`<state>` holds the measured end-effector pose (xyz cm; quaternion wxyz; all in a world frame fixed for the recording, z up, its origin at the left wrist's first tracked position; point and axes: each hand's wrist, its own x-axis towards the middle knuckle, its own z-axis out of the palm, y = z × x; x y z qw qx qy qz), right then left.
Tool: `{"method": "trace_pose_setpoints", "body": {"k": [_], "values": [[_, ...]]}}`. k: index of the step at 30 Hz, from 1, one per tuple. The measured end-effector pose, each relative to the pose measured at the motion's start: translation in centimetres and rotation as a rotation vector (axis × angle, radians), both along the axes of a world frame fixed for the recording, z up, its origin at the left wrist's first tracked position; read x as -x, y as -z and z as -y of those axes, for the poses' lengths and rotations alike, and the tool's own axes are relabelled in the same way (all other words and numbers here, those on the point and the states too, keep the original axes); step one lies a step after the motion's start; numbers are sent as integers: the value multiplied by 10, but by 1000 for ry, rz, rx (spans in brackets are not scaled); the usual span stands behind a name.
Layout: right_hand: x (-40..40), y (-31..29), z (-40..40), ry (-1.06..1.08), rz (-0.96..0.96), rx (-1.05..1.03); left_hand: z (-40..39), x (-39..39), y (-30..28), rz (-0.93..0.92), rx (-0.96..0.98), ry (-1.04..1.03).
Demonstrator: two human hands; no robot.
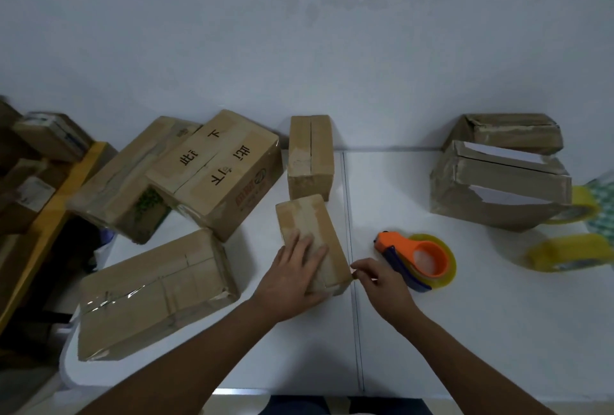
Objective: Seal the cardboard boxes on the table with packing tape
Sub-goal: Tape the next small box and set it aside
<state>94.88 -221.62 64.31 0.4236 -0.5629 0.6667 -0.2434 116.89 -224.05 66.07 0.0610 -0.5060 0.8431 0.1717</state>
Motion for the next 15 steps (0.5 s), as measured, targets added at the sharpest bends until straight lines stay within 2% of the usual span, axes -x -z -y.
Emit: {"method": "trace_pose_setpoints", "body": {"k": [5, 8, 12, 15], "values": [[40, 10, 0, 215, -206, 137, 17, -8, 13, -51, 47, 121], [68, 30, 9, 314, -303, 67, 21, -11, 15, -86, 98, 147], [83, 48, 16, 221, -355, -53, 13, -19, 17, -232, 177, 149], [82, 56, 19, 93, -491, -147, 8, -27, 18, -326, 212, 136]]}}
